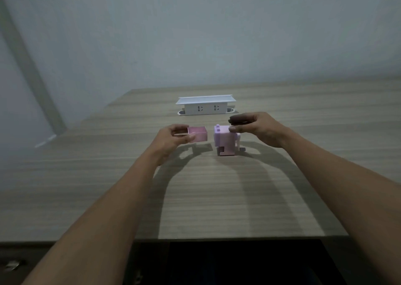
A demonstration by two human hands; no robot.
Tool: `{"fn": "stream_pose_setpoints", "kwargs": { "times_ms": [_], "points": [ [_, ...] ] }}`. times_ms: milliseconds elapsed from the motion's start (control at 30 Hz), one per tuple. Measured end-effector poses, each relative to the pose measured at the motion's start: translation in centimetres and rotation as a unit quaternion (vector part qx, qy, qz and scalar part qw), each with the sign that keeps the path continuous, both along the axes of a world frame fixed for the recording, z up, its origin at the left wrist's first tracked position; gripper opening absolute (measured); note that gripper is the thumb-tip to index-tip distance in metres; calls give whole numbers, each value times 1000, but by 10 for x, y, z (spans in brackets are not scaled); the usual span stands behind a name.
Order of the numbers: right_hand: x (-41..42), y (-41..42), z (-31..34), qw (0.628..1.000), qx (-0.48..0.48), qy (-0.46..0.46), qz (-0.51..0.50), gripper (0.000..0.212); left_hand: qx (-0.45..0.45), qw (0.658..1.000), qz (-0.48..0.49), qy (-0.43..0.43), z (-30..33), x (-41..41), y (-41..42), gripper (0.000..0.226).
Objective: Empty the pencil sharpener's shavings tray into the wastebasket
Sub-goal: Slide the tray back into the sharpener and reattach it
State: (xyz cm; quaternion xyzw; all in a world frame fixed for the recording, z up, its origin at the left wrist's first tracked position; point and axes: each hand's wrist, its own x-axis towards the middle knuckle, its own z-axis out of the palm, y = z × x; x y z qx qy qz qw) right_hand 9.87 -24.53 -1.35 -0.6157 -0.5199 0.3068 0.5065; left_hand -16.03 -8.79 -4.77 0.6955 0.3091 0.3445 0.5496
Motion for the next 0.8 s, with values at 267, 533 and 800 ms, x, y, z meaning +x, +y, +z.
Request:
{"fn": "stream_pose_setpoints", "kwargs": {
  "times_ms": [267, 533, 800],
  "points": [
    [0, -3, -5, 1000, -13, 1, 18, 50, -30, 999, -30, 21, -23, 3, -11, 56],
    [1, 0, -16, 999, -4, 38, 6, 49, -32, 998, -49, 22, -22, 7, -16, 55],
    [2, -3, -23, 998, 10, 67, 3, 45, -37, 998, -54, 23, -23, 12, -20, 53]
  ]
}}
